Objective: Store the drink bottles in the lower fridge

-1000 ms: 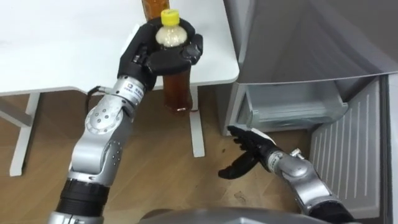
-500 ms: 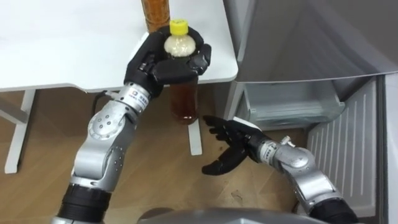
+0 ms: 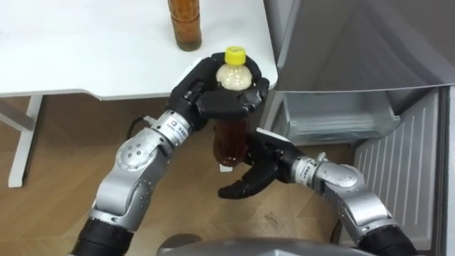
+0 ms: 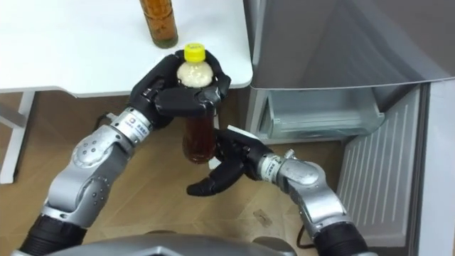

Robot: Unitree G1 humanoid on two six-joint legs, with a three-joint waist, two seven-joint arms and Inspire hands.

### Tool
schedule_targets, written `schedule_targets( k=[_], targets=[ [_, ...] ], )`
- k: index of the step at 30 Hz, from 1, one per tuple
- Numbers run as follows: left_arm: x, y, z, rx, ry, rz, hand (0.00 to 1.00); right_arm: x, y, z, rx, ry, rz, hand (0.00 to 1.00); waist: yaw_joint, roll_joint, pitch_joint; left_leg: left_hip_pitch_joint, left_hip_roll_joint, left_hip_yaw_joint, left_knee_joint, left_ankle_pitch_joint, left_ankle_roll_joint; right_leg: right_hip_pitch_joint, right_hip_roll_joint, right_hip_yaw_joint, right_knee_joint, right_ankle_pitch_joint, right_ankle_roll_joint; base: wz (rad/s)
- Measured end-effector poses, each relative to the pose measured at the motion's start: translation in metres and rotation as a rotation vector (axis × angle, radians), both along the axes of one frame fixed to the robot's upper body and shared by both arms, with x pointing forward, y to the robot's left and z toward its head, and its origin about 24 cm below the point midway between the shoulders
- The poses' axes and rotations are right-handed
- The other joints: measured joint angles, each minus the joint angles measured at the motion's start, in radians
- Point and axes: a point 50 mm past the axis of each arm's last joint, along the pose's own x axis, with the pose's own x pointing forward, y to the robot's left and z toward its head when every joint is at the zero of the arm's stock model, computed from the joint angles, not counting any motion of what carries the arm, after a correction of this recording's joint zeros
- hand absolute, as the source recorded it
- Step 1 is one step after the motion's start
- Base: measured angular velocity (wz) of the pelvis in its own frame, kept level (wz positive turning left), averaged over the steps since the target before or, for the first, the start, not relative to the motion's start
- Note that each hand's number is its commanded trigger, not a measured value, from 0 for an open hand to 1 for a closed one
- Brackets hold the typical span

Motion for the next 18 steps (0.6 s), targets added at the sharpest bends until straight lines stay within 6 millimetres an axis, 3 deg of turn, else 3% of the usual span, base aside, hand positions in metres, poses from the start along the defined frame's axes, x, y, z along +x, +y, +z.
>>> schedule_targets(
  k=[5,14,15,16,17,18],
  targets=[
    [-0.004,-0.005,-0.007,-0.001,0.027,-0.047,1.00,-0.001,0.002,-0.005,0.100,0.063,-0.060,0.00,-0.022,-0.002,0.0017,-0.004,0.001,0.002,0.006,0.000,0.000,0.001,0.000,-0.005,0.000,0.000,0.000,0.03],
    [-0.009,-0.011,-0.015,0.005,0.059,-0.113,1.00,-0.007,0.003,-0.011,0.147,0.119,-0.062,0.00,-0.030,-0.006,0.0041,-0.025,0.003,0.012,0.009,0.000,0.000,-0.016,-0.001,-0.003,0.001,0.001,-0.001,0.00],
    [-0.009,-0.011,-0.016,0.006,0.060,-0.115,1.00,-0.007,0.003,-0.011,0.148,0.120,-0.061,0.51,-0.031,-0.006,0.0041,-0.025,0.003,0.012,0.009,0.000,0.000,-0.017,-0.001,-0.003,0.001,0.001,-0.001,0.00],
    [-0.010,-0.011,-0.016,0.006,0.061,-0.117,1.00,-0.007,0.004,-0.011,0.149,0.122,-0.059,0.87,-0.032,-0.006,0.0040,-0.026,0.003,0.013,0.009,0.000,0.000,-0.018,-0.001,-0.003,0.000,0.001,-0.001,0.00],
    [-0.010,-0.011,-0.016,0.006,0.061,-0.119,1.00,-0.007,0.004,-0.011,0.152,0.122,-0.060,1.00,-0.032,-0.005,0.0038,-0.026,0.003,0.013,0.008,0.000,0.000,-0.018,-0.001,-0.003,-0.001,0.001,-0.001,0.00],
    [-0.010,-0.011,-0.016,0.006,0.062,-0.119,1.00,-0.007,0.004,-0.011,0.153,0.123,-0.060,1.00,-0.032,-0.005,0.0038,-0.026,0.003,0.013,0.008,0.000,0.000,-0.018,-0.001,-0.003,-0.002,0.001,-0.001,0.00]
  ],
)
